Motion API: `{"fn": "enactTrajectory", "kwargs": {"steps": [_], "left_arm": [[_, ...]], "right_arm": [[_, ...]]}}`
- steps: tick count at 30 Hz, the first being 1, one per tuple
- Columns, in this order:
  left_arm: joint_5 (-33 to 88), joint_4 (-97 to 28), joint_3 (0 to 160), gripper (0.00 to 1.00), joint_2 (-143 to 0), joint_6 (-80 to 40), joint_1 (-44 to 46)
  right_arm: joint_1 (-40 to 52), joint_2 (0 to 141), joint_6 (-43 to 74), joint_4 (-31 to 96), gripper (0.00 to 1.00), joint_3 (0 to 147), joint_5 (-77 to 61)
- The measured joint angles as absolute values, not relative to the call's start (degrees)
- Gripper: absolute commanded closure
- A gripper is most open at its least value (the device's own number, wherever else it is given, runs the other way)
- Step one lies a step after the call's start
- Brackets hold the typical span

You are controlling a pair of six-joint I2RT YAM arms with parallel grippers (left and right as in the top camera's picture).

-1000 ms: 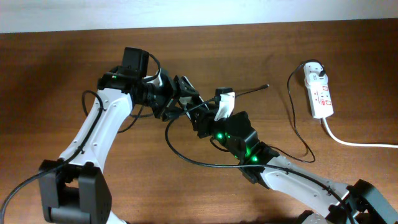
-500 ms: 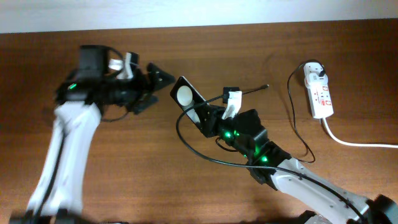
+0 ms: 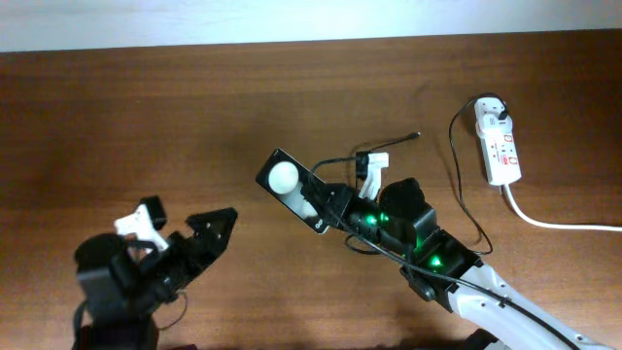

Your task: Plug charger to phone and switch on socket

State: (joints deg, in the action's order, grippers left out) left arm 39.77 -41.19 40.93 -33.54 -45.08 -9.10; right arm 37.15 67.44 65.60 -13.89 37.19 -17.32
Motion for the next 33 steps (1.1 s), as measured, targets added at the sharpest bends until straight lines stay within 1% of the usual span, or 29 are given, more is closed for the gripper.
{"fn": "enactTrajectory", "kwargs": {"steps": [1,4,5,6,8,10,11,12,15,17,20,22,24,25,26,27,29,30,32,33], "left_arm": [[44.6,-33.7,36.0,0.01,-36.1,-51.5,-9.1],[49.4,-18.3,32.4,0.01,-45.1,-63.1,-5.7],[50.2,-11.1,32.6,0.02,-49.1,-66.7,-2.3],[50.0,-6.6,32.3,0.05,-52.0,-70.0,0.4],[49.3,-3.8,32.3,0.12,-57.6,-74.8,4.9],[47.9,-3.2,32.3,0.23,-62.5,-80.1,8.2],[46.8,-2.7,32.4,0.27,-64.4,-83.0,9.1],[46.0,-1.0,32.4,0.28,-65.0,-85.2,9.3],[43.3,9.4,32.1,0.29,-65.7,-91.2,9.3],[41.7,12.3,32.1,0.34,-65.7,-94.2,9.9],[40.0,14.0,32.1,0.6,-65.8,-95.9,13.6],[39.6,13.8,32.1,0.82,-65.9,-96.1,14.3],[39.3,13.5,32.0,0.95,-66.0,-96.1,14.3],[39.2,14.4,31.9,0.99,-66.0,-95.9,14.3],[39.0,14.8,31.9,1.0,-66.0,-96.0,14.3],[39.0,14.8,31.9,1.0,-66.0,-96.7,14.3],[38.9,14.2,31.9,1.0,-66.0,-97.7,14.3],[38.9,13.9,31.9,1.0,-66.1,-98.1,14.5],[38.3,13.5,31.9,1.0,-66.2,-97.6,14.5],[37.8,13.5,31.8,1.0,-66.2,-96.4,14.6]], "right_arm": [[37.1,67.4,66.0,-13.7,0.96,37.2,-17.3],[37.1,67.4,70.9,-11.9,0.96,37.2,-17.5],[37.1,67.4,73.4,-11.7,0.96,37.2,-17.5],[37.1,67.4,75.5,-11.8,0.96,37.2,-17.6],[37.1,67.4,78.3,-11.7,0.96,37.2,-17.5],[37.1,67.4,80.4,-11.7,0.96,37.2,-17.8],[37.1,67.4,81.7,-10.9,0.96,37.2,-18.2],[37.1,67.4,82.7,-10.9,0.96,37.2,-18.6],[37.3,67.4,85.2,-11.2,0.96,37.2,-19.6],[39.1,67.4,88.5,-11.2,0.96,37.2,-19.5],[40.2,68.2,91.8,-12.0,0.96,37.2,-18.5],[40.2,68.2,93.2,-12.4,0.96,37.3,-18.0],[40.2,68.2,94.6,-13.0,0.96,37.6,-17.4],[40.1,68.2,97.0,-13.3,0.96,37.7,-17.2],[40.0,68.2,99.5,-13.3,0.96,37.8,-17.2],[40.0,68.2,99.8,-13.3,0.91,37.8,-17.2],[40.0,68.2,98.5,-12.5,0.71,37.9,-17.2],[40.1,68.2,96.7,-11.1,0.65,38.1,-17.2],[40.1,68.2,94.9,-7.1,0.37,38.5,-17.2],[40.1,68.2,93.1,-5.5,0.3,38.7,-17.2]]}}
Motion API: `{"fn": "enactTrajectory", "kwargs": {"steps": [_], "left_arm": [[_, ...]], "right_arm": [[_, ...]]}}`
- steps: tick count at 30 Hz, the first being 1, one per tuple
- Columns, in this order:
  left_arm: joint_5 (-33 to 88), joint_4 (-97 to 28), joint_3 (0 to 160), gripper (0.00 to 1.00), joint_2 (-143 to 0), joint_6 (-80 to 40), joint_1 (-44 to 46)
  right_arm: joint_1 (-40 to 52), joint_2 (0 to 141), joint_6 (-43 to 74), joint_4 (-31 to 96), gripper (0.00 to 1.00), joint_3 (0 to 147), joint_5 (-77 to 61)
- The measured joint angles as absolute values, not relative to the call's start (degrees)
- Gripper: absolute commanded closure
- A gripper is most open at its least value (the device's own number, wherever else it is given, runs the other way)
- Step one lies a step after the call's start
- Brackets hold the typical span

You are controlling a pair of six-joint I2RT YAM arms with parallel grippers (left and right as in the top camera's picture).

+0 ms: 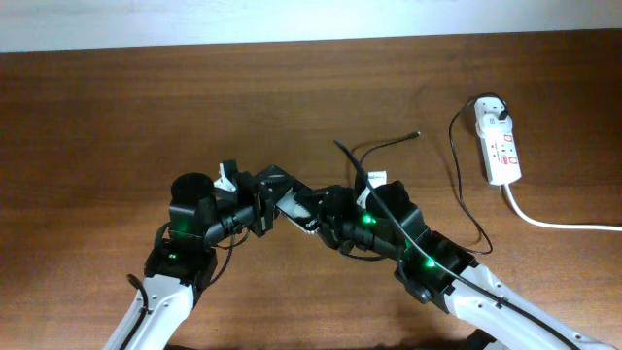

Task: Plug charger to phone and switch on socket
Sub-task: 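Move the right gripper down to the black cable on the table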

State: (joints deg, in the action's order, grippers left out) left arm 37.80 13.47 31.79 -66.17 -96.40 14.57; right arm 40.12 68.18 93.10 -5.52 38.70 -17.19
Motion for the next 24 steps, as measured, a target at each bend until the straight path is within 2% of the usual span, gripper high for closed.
{"fn": "enactTrajectory", "kwargs": {"steps": [1,2,5,8,14,17,20,24], "left_arm": [[37.5,13.5,31.8,1.0,-66.2,-94.8,14.3],[36.9,13.6,31.8,1.0,-66.2,-90.4,12.6],[35.7,13.6,31.8,1.0,-66.2,-78.3,7.2],[34.7,8.7,32.4,1.0,-66.2,-69.5,6.5],[32.8,-10.8,49.2,1.0,-74.6,-55.7,6.7],[32.3,-16.9,58.1,1.0,-80.0,-50.0,11.0],[32.1,-22.2,60.1,1.0,-83.2,-44.6,17.2],[34.5,-29.7,60.4,1.0,-83.3,-41.1,19.4]], "right_arm": [[40.1,68.2,90.1,-4.2,0.07,38.7,-17.0],[40.1,68.2,84.9,-3.4,0.01,38.7,-16.4],[40.1,68.2,68.4,-0.5,0.01,38.7,-13.4],[40.1,64.2,59.4,11.9,0.01,38.5,-5.1],[40.2,43.5,56.3,34.6,0.01,38.4,8.4],[40.2,35.0,56.1,44.2,0.01,38.4,12.8],[40.2,33.0,55.6,52.0,0.01,38.4,14.2],[40.2,33.0,55.5,57.3,0.01,38.4,14.4]]}}
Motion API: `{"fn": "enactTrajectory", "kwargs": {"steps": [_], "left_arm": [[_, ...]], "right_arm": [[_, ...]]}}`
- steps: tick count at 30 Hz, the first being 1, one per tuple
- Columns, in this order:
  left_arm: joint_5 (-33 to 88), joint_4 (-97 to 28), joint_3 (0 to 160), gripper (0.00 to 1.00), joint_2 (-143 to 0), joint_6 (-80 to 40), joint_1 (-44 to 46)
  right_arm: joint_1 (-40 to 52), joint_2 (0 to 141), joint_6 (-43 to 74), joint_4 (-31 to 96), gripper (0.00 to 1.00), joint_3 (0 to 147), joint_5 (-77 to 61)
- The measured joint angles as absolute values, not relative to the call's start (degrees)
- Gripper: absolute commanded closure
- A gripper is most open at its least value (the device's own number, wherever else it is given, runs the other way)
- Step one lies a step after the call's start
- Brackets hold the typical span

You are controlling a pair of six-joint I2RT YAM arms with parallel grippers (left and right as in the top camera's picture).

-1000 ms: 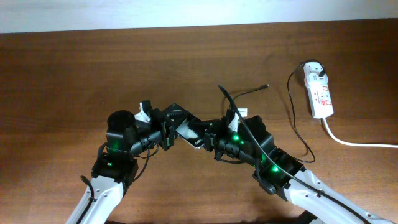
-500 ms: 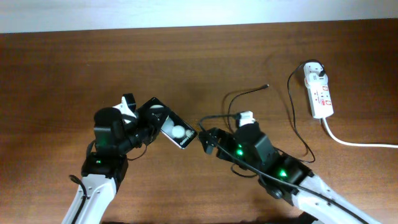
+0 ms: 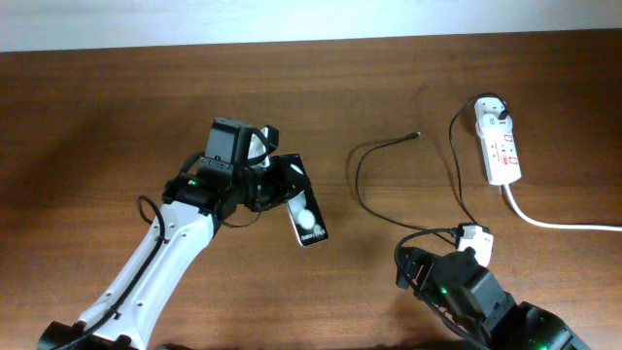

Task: Plug charger to phone and switch on socket
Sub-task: 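Move the right gripper down to the black cable on the table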

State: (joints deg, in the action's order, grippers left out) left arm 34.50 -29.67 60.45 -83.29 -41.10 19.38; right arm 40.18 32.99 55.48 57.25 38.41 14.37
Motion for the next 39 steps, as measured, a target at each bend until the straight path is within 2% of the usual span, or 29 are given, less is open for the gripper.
{"fn": "enactTrajectory", "kwargs": {"steps": [9,16,21,27,35,39], "left_arm": [[48.7,-29.3,60.5,1.0,-83.3,-39.8,19.4],[51.5,-29.2,60.5,1.0,-83.3,-39.9,19.4],[61.0,-29.1,60.6,1.0,-83.6,-41.2,19.4],[70.0,-25.6,60.9,1.0,-99.7,-41.6,19.4],[71.9,-25.5,60.9,1.0,-100.1,-42.1,19.4],[72.9,-25.5,60.9,1.0,-100.1,-48.6,19.4]], "right_arm": [[40.2,33.0,55.5,59.8,0.01,38.4,14.4],[40.2,33.0,55.5,59.8,0.01,38.4,14.4],[40.2,33.0,55.5,59.8,0.01,38.4,14.4],[40.2,33.0,55.5,59.8,0.01,38.4,14.4],[40.2,33.0,55.5,59.9,0.01,38.4,14.4],[40.2,33.0,55.5,59.9,0.01,38.4,14.4]]}}
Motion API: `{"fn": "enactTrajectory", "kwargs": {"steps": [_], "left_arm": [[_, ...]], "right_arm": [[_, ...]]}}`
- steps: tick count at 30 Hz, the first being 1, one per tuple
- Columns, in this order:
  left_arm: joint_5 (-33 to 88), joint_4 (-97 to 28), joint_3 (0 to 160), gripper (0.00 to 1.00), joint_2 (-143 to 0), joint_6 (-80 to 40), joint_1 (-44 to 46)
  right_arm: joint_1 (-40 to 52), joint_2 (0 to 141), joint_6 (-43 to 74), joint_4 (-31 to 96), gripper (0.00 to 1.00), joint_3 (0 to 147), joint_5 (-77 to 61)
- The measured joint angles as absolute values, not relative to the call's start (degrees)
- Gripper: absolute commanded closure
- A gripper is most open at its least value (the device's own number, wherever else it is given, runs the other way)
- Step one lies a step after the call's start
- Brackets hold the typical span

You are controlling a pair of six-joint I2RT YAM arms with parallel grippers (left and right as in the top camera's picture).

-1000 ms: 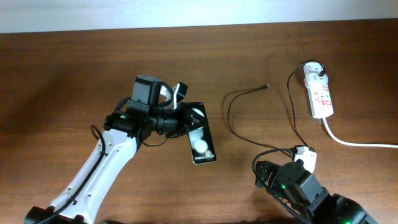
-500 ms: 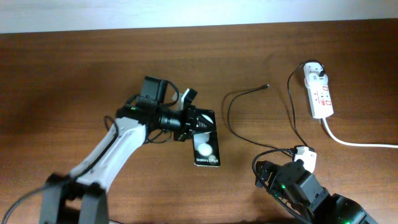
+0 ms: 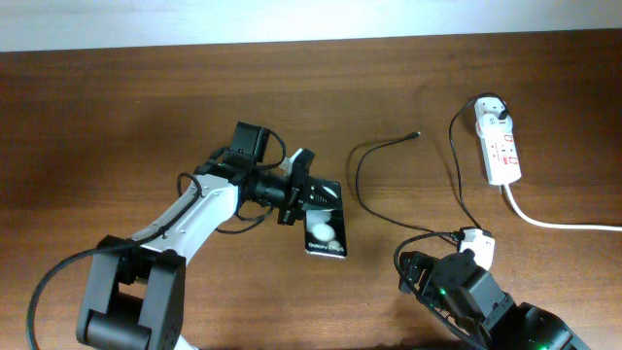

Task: Plug charger to phone and switch on socket
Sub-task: 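Move the right gripper down to the black cable on the table, then grasp the cable near its USB-C plug with the right gripper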

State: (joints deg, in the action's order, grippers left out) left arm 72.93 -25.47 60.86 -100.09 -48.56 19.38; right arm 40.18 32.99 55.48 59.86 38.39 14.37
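Observation:
The black phone [image 3: 327, 226] lies flat in the middle of the table, with a white round knob on its back. My left gripper [image 3: 303, 191] reaches in from the left and is shut on the phone's upper left edge. The black charger cable [image 3: 362, 191] loops across the table, and its free tip [image 3: 416, 135] lies bare to the upper right of the phone. The cable's plug sits in the white power strip [image 3: 499, 146] at the far right. My right gripper [image 3: 410, 266] is folded back at the bottom right, its jaws too dark to read.
A thick white cord [image 3: 554, 224] runs from the power strip off the right edge. Part of the black cable passes close by the folded right arm. A pale wall strip borders the table's far edge [image 3: 292, 44].
The left gripper and the phone have shifted right and slightly toward the front, and the phone has turned more upright. The right arm and the cable are unchanged.
At first the right gripper held the phone at the centre while the left arm was folded at the bottom left. Then both grippers met at the phone. Then the right arm was folded at the bottom right and the left held the phone alone, now further right.

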Motion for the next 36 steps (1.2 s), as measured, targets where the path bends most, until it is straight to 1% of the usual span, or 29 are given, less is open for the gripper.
{"fn": "enactTrajectory", "kwargs": {"steps": [4,8,12,19,21,24,26,27,29,30,32,33,35,36], "left_arm": [[74.2,-25.5,60.9,1.0,-100.1,-51.8,19.4],[76.6,-25.5,60.9,1.0,-100.1,-52.6,19.4],[76.8,-25.5,60.9,1.0,-100.1,-55.1,16.2],[76.8,-25.5,60.9,1.0,-100.1,-55.4,15.7],[76.8,-25.5,60.9,1.0,-100.1,-55.4,15.6],[76.5,-24.6,60.9,1.0,-100.1,-55.5,13.5],[75.8,-24.6,60.9,1.0,-100.1,-55.5,11.4],[75.6,-24.6,60.9,1.0,-100.1,-55.6,11.1],[74.4,-24.5,61.0,1.0,-100.1,-55.5,11.0],[73.5,-24.6,61.0,1.0,-100.1,-55.6,11.0],[72.7,-24.4,61.0,1.0,-100.1,-55.5,11.0],[72.6,-24.5,61.0,1.0,-100.1,-55.5,11.0],[72.3,-24.5,61.1,1.0,-100.1,-55.5,11.0],[72.2,-24.6,61.1,1.0,-100.1,-55.5,11.0]], "right_arm": [[40.2,33.0,55.5,59.9,0.01,38.4,14.4],[40.2,33.0,55.5,59.9,0.01,38.4,14.4],[40.2,33.0,55.5,59.9,0.01,38.4,14.4],[40.2,33.0,55.5,58.8,0.01,38.4,13.9],[40.2,33.0,55.5,56.6,0.01,38.3,14.1],[40.2,34.1,55.5,49.7,0.0,38.4,16.6],[40.2,39.7,56.0,48.2,0.04,39.0,17.2],[40.2,46.1,57.1,48.0,0.06,41.0,17.4],[38.1,58.1,58.1,49.3,0.16,48.5,17.3],[35.4,65.2,58.5,48.9,0.18,54.1,17.4],[28.7,76.0,59.0,49.1,0.19,63.2,16.1],[26.1,79.3,60.1,49.1,0.22,65.3,15.1],[20.6,85.6,61.1,42.0,0.26,66.6,11.2],[16.9,91.2,61.5,37.2,0.29,67.0,8.2]]}}
